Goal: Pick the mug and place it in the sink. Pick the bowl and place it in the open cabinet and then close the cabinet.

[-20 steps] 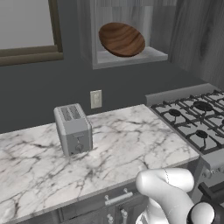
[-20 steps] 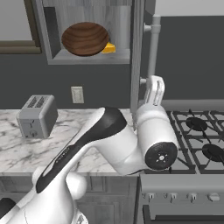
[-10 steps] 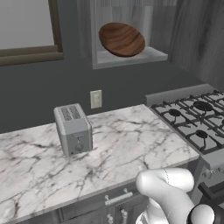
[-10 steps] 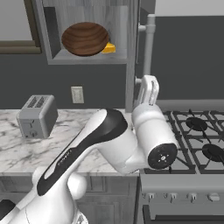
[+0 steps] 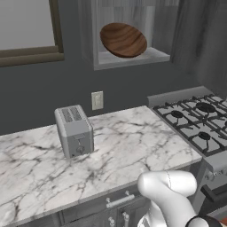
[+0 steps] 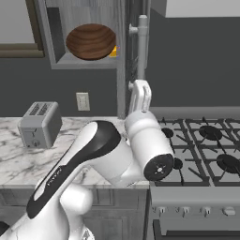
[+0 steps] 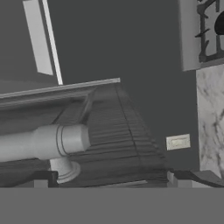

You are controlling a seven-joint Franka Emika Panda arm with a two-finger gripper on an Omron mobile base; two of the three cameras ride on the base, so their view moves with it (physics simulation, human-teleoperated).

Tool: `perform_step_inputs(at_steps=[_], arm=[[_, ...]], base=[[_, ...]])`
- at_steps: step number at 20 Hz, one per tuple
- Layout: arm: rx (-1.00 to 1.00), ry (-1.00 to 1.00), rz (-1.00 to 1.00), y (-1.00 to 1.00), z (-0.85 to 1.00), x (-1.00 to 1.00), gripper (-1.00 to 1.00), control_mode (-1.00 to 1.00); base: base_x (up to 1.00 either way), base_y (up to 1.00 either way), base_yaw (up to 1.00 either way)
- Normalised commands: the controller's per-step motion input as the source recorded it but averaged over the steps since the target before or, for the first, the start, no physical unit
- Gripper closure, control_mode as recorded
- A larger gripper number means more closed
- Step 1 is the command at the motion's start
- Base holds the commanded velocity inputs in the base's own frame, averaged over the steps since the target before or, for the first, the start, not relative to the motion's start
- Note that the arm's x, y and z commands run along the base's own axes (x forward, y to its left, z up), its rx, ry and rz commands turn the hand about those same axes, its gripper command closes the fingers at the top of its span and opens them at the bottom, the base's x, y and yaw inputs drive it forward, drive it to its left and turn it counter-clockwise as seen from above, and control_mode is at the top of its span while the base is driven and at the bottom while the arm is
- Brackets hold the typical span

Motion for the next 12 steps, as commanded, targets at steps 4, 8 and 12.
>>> perform_step_inputs(at_steps=[4, 8, 12], arm=[[-0.01, -0.04, 0.00, 0.72, 0.00, 0.08, -1.00, -1.00], [-0.01, -0.05, 0.00, 0.70, 0.00, 0.13, -1.00, -1.00], [0.00, -0.04, 0.00, 0.71, 0.00, 0.16, -1.00, -1.00]], base=[[0.00, 0.00, 0.00], [0.00, 0.00, 0.00], [0.00, 0.00, 0.00]])
